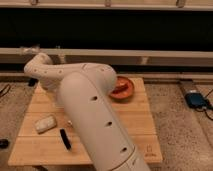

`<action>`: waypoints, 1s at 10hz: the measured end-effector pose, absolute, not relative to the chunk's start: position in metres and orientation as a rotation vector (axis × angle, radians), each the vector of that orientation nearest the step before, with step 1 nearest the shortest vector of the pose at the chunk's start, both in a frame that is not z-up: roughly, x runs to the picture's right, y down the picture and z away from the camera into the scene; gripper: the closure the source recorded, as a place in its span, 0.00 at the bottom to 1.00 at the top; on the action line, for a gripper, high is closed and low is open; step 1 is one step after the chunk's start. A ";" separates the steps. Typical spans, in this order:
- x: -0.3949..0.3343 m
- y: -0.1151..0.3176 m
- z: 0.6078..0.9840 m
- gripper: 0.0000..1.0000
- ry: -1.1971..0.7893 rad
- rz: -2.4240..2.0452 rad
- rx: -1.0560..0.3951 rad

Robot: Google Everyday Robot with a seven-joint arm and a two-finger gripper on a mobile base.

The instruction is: Place the ceramic cup over the eraser

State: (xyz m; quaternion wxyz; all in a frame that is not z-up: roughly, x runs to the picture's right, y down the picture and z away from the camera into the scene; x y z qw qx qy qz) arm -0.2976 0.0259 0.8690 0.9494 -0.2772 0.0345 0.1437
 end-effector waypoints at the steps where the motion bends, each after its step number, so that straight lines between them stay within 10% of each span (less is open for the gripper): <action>1: -0.296 0.022 0.853 0.63 0.040 0.305 -0.578; 5: -0.264 0.003 0.799 0.98 -0.061 0.327 -0.572; 10: -0.224 0.010 0.716 1.00 -0.229 0.296 -0.557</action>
